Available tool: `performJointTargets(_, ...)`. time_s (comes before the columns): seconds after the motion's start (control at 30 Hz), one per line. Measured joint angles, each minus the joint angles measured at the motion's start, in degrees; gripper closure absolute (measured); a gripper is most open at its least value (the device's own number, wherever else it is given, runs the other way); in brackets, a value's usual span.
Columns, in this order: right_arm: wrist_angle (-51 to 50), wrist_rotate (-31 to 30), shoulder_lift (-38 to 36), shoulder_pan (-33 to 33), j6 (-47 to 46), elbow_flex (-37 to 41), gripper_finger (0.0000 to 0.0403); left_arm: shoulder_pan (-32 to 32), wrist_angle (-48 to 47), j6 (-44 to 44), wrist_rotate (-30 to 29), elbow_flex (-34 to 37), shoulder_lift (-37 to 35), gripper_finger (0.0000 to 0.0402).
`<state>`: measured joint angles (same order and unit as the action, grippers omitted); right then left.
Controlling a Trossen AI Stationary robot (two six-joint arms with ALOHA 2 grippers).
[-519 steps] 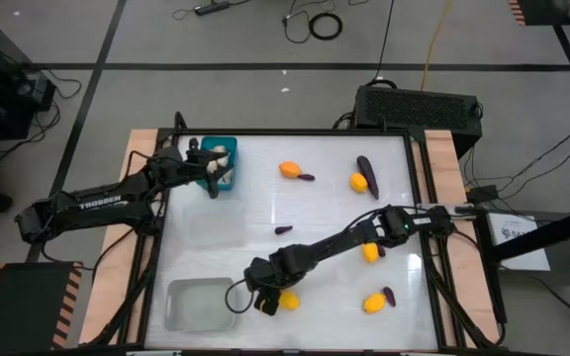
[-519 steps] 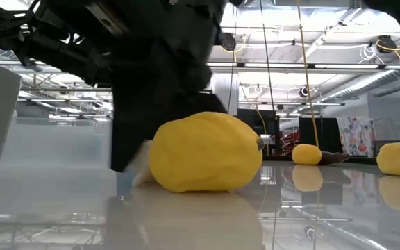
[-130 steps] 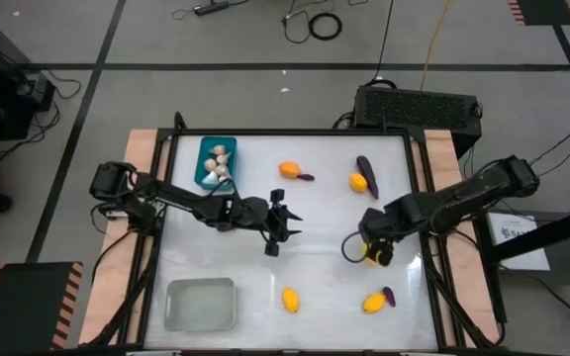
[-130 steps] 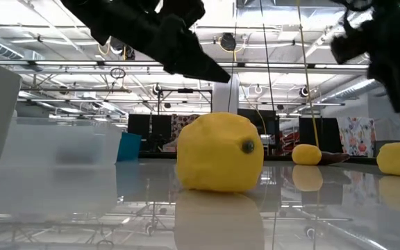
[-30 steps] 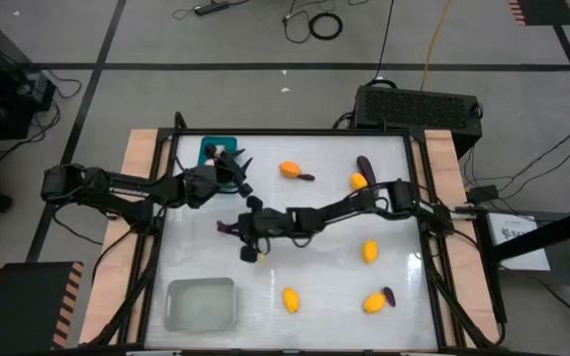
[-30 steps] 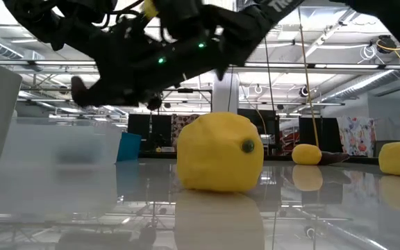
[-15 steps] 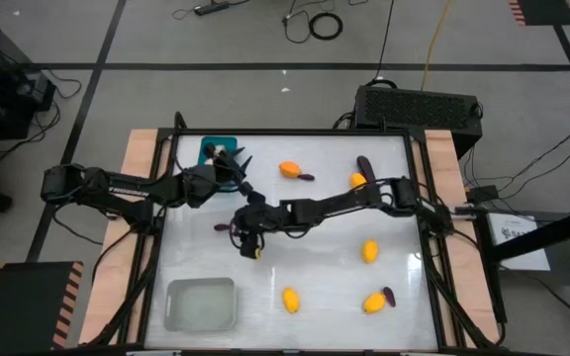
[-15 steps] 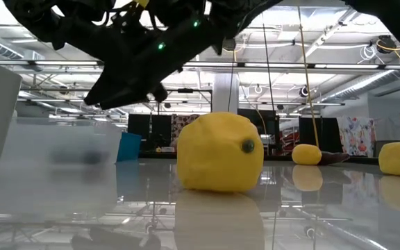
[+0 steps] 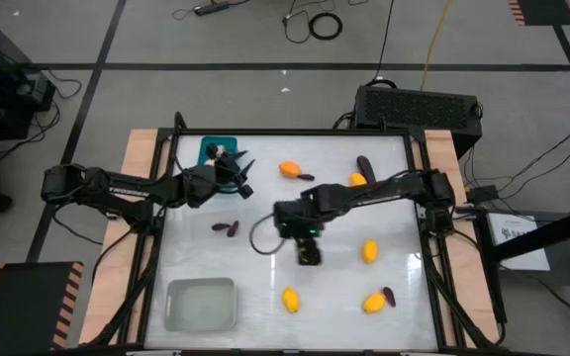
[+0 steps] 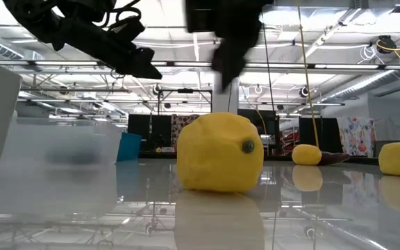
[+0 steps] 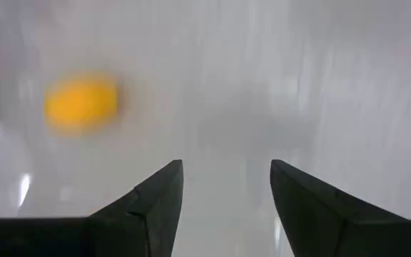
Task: Sort produce into baskets
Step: Put the eggplant into the transparent bin
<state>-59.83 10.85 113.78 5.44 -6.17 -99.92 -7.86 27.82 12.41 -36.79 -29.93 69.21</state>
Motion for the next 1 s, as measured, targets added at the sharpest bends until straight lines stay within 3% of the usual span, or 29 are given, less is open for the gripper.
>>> performJointTargets(0.07,-7.47,-0.06,-0.91,1.00,-2.47,0.23,0.0200,0.00,-0.35,-0.07,6.98,0.00,0.00,0.0242)
performJointTargets(0.27,-18.79,-0.31,-1.75,5.76,-10.44,1.20,0.0200,0.05,-0.92,-0.16,41.20,0.00,0.00,0.0242)
performJointTargets(0.37,-21.81,-0.09,-2.58,9.55,-15.22,3.03,0.0200,0.54,-1.67,-2.37,49.10,0.00,0.00,0.0242)
performJointTargets(0.5,-24.26,0.54,-5.36,15.76,-24.83,6.99,0.0200,0.85,-6.12,-6.40,50.02,0.00,-0.02,0.0242)
performJointTargets(0.6,-24.26,4.63,-8.52,20.14,-35.86,10.54,0.0200,0.86,-10.39,-11.79,50.01,-0.32,-0.43,0.0242)
performJointTargets(0.77,-21.83,7.66,-14.49,27.02,-57.84,15.13,0.0200,1.99,-25.85,-20.00,49.49,-7.17,-2.22,0.0242)
performJointTargets(0.87,-18.36,7.43,-17.88,31.39,-69.40,18.13,0.0200,4.95,-34.24,-20.97,43.90,-9.09,-2.68,0.0242)
performJointTargets(1.0,-12.60,5.56,-21.33,37.06,-82.66,23.69,0.0200,8.76,-38.17,-21.03,34.55,-9.25,-3.80,0.0242)
